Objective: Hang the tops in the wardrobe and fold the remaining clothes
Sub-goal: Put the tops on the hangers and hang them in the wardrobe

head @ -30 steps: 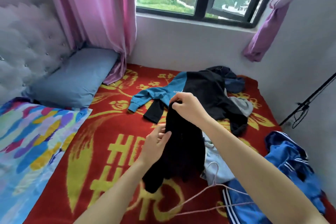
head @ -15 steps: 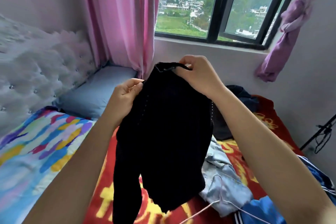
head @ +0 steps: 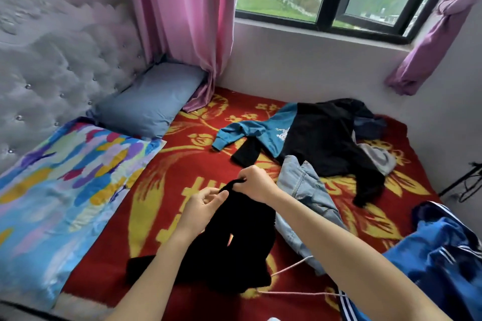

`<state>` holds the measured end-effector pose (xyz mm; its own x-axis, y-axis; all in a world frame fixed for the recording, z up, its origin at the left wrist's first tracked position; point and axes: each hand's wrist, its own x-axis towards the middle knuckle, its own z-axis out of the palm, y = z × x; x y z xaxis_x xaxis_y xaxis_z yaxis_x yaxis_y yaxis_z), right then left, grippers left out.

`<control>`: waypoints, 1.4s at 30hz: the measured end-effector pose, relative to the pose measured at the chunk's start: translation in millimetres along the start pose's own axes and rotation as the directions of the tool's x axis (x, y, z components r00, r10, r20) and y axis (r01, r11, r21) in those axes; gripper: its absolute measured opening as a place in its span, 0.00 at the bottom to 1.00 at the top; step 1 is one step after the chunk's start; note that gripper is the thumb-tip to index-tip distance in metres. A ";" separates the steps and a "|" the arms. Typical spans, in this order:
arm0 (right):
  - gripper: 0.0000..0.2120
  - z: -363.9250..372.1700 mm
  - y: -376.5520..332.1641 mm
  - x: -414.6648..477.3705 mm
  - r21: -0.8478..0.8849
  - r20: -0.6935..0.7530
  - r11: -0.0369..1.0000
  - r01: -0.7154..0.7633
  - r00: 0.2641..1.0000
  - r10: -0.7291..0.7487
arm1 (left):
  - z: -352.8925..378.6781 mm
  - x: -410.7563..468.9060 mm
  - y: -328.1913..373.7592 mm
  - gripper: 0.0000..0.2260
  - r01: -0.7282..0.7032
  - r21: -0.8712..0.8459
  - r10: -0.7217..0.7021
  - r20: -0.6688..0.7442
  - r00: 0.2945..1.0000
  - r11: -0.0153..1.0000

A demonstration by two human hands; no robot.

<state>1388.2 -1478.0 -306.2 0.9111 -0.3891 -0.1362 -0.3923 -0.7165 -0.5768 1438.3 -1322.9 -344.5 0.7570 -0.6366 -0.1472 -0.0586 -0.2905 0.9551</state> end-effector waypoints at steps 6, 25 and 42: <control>0.09 4.1 2.8 -14.8 0.071 0.131 0.997 -0.033 0.991 0.024 | 8.6 -0.1 -18.0 0.05 0.129 -0.104 -0.133 -0.036 0.990 0.986; 0.13 10.9 14.1 -22.3 0.273 0.121 0.931 -0.242 0.969 0.216 | 20.7 -5.6 -24.0 0.05 0.167 0.000 -0.167 0.006 0.986 0.986; 0.11 34.8 66.1 -42.5 -0.165 0.124 0.962 -0.219 0.963 0.241 | -23.7 6.9 7.7 0.09 0.367 -0.723 -0.476 0.060 0.877 0.585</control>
<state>1327.9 -1488.8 -366.5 0.7982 -0.4751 -0.3703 -0.5980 -0.6992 -0.3919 1458.4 -1312.6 -332.1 0.6532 -0.4626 -0.5994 0.7141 0.1133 0.6908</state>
